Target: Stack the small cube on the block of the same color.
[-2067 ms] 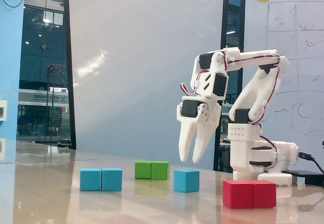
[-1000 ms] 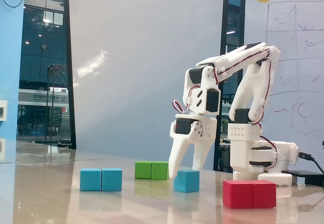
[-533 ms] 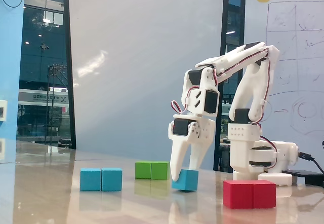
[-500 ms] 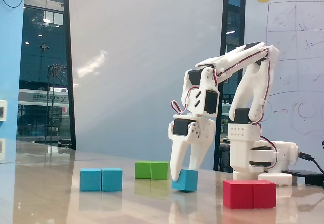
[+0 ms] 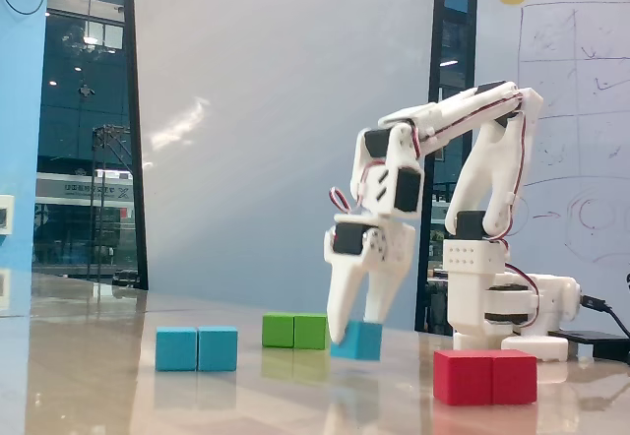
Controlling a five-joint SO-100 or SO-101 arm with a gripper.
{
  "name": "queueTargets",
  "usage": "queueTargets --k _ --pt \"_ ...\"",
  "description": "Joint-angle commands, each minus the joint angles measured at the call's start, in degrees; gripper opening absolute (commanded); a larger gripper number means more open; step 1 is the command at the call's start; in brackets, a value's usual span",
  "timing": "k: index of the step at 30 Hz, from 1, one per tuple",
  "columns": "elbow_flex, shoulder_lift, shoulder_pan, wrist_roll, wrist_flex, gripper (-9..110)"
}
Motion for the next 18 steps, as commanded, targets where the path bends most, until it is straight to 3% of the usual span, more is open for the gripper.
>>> queueTargets --k 1,9,18 --pt "-14.77 0.88 0.18 -0.53 6.94 15" --pt "-35.07 -5.36 0.79 -0.53 15.82 14" --pt "-56.87 -22.5 7.38 -0.53 16.79 15"
